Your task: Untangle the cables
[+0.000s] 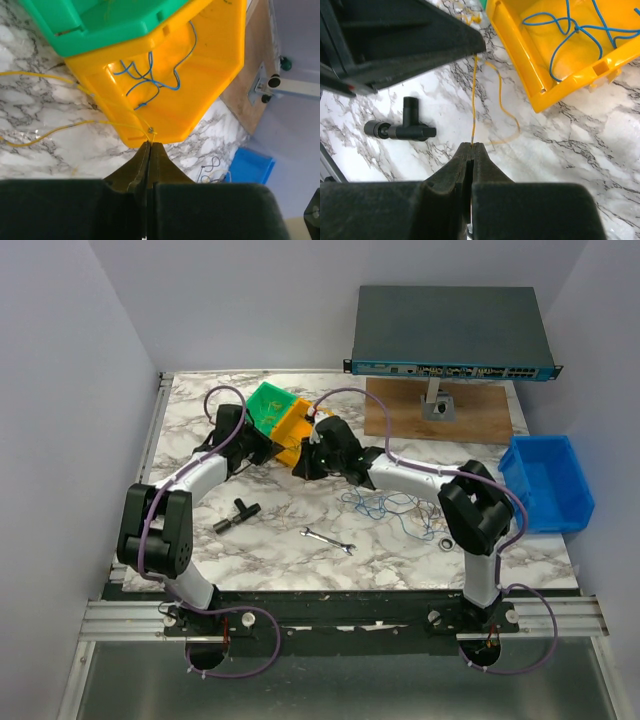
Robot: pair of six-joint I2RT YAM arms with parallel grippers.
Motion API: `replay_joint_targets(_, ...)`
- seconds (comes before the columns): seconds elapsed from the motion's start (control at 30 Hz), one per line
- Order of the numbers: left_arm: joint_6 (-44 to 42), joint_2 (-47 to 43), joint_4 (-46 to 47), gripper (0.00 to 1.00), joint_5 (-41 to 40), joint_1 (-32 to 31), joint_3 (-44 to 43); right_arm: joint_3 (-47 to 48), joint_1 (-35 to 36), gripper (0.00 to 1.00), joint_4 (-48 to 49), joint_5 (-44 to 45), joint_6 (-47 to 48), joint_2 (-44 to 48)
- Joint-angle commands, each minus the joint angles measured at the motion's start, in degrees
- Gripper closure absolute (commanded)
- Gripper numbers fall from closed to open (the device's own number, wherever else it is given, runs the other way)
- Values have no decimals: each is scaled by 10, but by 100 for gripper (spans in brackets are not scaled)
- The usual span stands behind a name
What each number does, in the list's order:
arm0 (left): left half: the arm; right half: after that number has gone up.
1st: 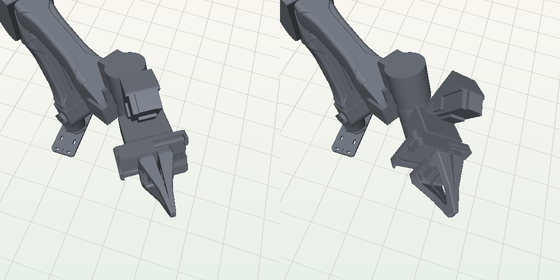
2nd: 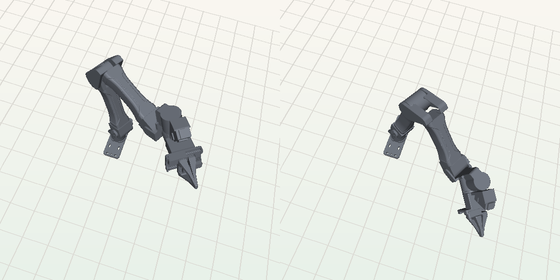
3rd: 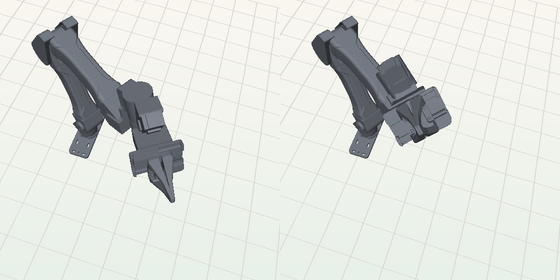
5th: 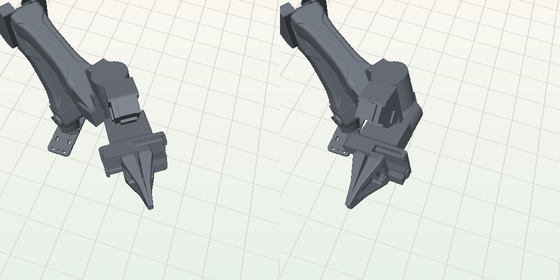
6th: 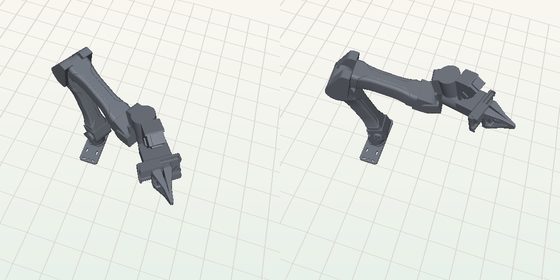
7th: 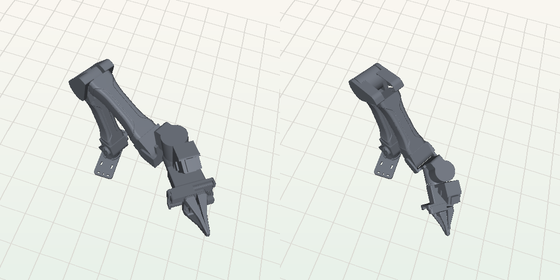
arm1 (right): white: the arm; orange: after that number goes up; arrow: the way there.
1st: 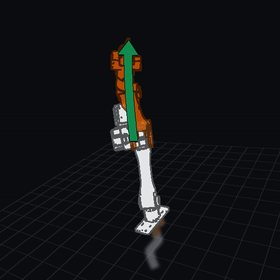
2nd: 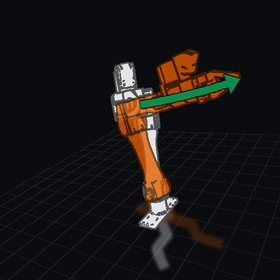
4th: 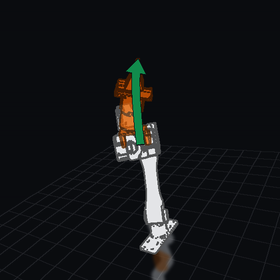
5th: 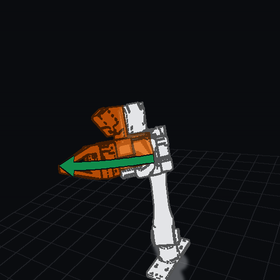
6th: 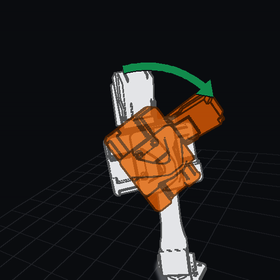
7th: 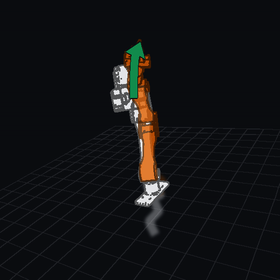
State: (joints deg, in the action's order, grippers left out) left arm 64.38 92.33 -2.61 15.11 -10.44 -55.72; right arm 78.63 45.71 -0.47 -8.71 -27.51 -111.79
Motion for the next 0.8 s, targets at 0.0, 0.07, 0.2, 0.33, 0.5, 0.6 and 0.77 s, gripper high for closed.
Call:
replay_joint_targets(0.0, -21, 13, -4, 100, -20, 5, -49, -26, 3, 95, 29, -12, 10, 34)
replay_joint_targets(0.07, -38, 5, -21, 100, -29, 7, -60, -41, 3, 81, 39, -7, 10, 45)
replay_joint_targets(0.2, -84, -18, -31, 100, -34, 12, -67, -73, 3, 24, 48, 19, 6, 74)
replay_joint_targets(0.33, -145, -28, -67, 100, -26, 20, -108, -109, 3, 21, 54, 48, 11, 117)
replay_joint_targets(0.5, -222, -36, -110, 100, -48, 23, -170, -188, 2, 20, 106, 83, 13, 192)
replay_joint_targets(0.6, -262, -40, -140, 100, -100, 23, -217, -225, 1, 20, 123, 120, 18, 239)
replay_joint_targets(0.77, -306, -38, -160, 100, -175, 24, -278, -277, -5, 20, 141, 163, 23, 301)
